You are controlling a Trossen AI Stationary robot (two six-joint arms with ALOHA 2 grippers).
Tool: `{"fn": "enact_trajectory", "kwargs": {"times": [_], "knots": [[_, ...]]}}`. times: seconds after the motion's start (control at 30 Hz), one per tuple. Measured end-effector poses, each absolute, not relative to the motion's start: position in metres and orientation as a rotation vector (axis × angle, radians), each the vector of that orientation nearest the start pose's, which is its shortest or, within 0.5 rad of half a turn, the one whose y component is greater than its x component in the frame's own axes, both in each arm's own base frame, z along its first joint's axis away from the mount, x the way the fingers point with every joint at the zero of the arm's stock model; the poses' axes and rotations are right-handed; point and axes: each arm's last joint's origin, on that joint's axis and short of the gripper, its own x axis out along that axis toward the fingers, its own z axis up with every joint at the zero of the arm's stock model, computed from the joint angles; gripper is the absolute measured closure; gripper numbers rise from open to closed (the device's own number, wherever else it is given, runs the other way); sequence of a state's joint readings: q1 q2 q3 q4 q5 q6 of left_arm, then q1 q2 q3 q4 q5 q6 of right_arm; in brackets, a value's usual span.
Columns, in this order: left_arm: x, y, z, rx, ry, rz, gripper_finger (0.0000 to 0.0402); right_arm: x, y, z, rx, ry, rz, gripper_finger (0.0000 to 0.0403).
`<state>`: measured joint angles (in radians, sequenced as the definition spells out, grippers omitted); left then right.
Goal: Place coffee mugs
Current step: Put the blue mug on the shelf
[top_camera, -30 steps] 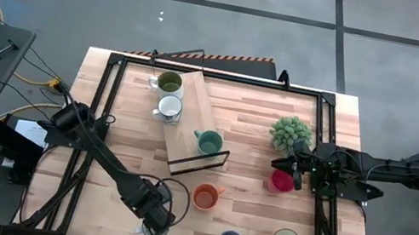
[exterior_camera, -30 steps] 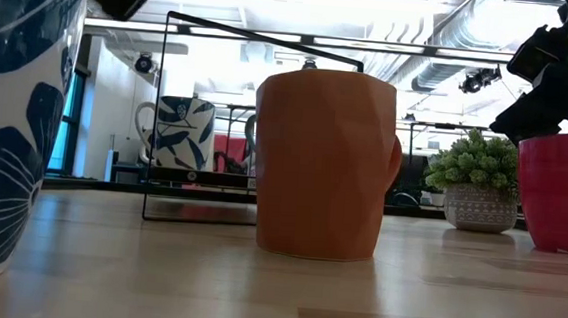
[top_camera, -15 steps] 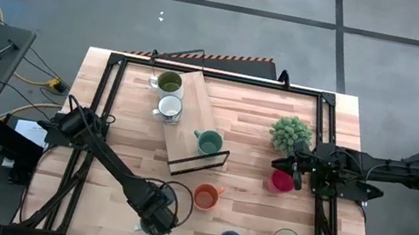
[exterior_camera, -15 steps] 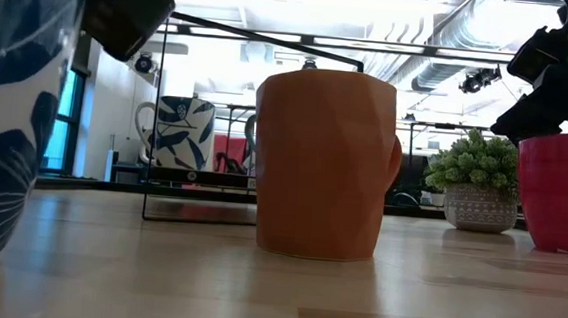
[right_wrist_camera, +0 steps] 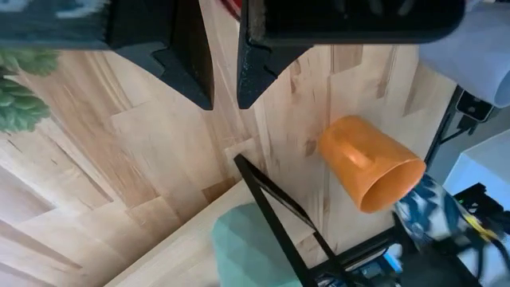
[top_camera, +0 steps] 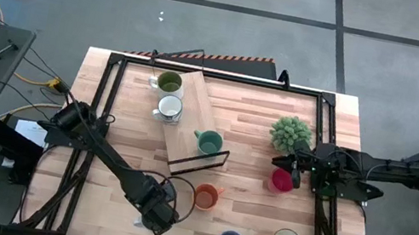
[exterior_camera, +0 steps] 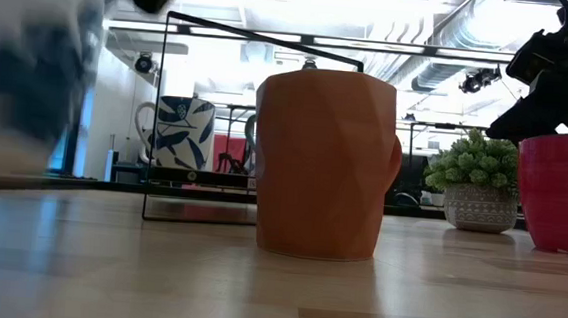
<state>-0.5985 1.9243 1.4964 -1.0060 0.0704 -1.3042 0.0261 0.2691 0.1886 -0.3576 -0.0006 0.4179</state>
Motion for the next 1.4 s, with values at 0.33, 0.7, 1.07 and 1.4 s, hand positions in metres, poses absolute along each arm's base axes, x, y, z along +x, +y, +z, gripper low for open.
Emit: {"fn": "enact_trajectory", "kwargs": {"times": [0.33,0.7,1.07,1.4], "knots": [[0.270,-0.189,0.285,-0.675,1.375,0.525,0.0382,0.103,0.002,0.174,0.406,0.425,-0.073,0.0364],[0.255,-0.114,0.323,-0.596,1.395,0.629,0.0382,0.104,0.002,0.176,0.455,0.389,-0.092,0.0364],[0.263,-0.051,0.330,-0.513,1.380,0.738,0.0382,0.104,0.002,0.176,0.456,0.391,-0.088,0.0364],[0.268,-0.004,0.331,-0.462,1.343,0.810,0.0382,0.104,0.002,0.176,0.456,0.392,-0.086,0.0364]]}}
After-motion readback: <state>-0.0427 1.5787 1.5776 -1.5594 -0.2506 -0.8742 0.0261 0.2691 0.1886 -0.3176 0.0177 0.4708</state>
